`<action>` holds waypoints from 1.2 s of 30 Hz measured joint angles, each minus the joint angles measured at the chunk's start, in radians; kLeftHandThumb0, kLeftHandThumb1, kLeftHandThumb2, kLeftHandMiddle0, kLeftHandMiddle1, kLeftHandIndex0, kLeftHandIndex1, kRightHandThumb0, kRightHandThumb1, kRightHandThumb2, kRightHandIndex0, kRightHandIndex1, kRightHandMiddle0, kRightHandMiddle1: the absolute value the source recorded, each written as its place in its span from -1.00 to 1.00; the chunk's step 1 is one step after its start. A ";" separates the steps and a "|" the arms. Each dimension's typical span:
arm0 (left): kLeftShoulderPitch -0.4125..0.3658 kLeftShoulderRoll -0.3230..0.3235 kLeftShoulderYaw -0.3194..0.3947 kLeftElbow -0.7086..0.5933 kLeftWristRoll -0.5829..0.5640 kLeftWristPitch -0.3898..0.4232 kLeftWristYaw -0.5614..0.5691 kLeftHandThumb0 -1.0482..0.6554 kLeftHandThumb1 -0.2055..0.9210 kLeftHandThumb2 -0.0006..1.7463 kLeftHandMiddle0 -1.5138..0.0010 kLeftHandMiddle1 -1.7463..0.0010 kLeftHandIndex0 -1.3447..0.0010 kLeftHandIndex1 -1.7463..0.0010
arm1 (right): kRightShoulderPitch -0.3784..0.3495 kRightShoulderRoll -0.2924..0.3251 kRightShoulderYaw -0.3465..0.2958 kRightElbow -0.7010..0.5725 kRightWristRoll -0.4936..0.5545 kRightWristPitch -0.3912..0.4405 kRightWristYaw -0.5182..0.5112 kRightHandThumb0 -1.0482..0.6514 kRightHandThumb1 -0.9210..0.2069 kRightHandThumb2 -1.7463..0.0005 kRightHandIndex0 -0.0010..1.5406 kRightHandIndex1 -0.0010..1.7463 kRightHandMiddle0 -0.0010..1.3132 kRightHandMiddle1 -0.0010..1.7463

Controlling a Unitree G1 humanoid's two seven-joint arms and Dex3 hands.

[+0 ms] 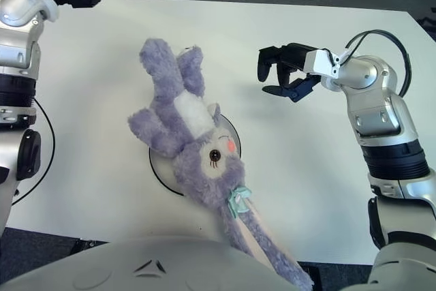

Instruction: Put the doll into the plate.

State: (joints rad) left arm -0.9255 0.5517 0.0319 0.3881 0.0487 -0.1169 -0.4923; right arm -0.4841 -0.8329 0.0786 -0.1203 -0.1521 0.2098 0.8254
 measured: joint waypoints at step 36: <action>0.559 -0.345 0.053 0.072 -0.090 -0.175 0.200 -0.20 0.87 -0.29 0.32 -0.67 0.65 -1.00 | 0.155 0.378 0.016 0.240 -0.086 -0.227 -0.516 0.23 -0.01 -0.45 -0.21 0.97 -0.49 0.98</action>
State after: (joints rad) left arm -0.3662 0.2068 0.0852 0.4598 -0.0408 -0.2916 -0.2923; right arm -0.3289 -0.4554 0.0947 0.1198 -0.2377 -0.0171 0.3092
